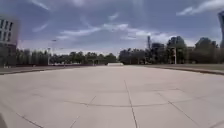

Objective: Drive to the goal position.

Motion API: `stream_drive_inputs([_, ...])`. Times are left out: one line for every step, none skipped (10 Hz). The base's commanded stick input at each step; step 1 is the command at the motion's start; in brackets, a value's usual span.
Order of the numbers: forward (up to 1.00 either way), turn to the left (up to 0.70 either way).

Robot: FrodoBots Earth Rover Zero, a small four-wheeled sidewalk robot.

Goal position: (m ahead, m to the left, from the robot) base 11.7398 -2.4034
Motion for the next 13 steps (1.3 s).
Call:
stream_drive_inputs([0.56,0.00])
stream_drive_inputs([0.56,0.00])
stream_drive_inputs([0.56,0.00])
stream_drive_inputs([0.56,0.00])
stream_drive_inputs([0.56,0.00])
stream_drive_inputs([0.56,0.00])
stream_drive_inputs([0.56,0.00])
stream_drive_inputs([0.56,0.00])
stream_drive_inputs([0.56,0.00])
stream_drive_inputs([0.56,0.00])
stream_drive_inputs([0.56,-0.06])
stream_drive_inputs([0.56,-0.13])
stream_drive_inputs([0.56,-0.11])
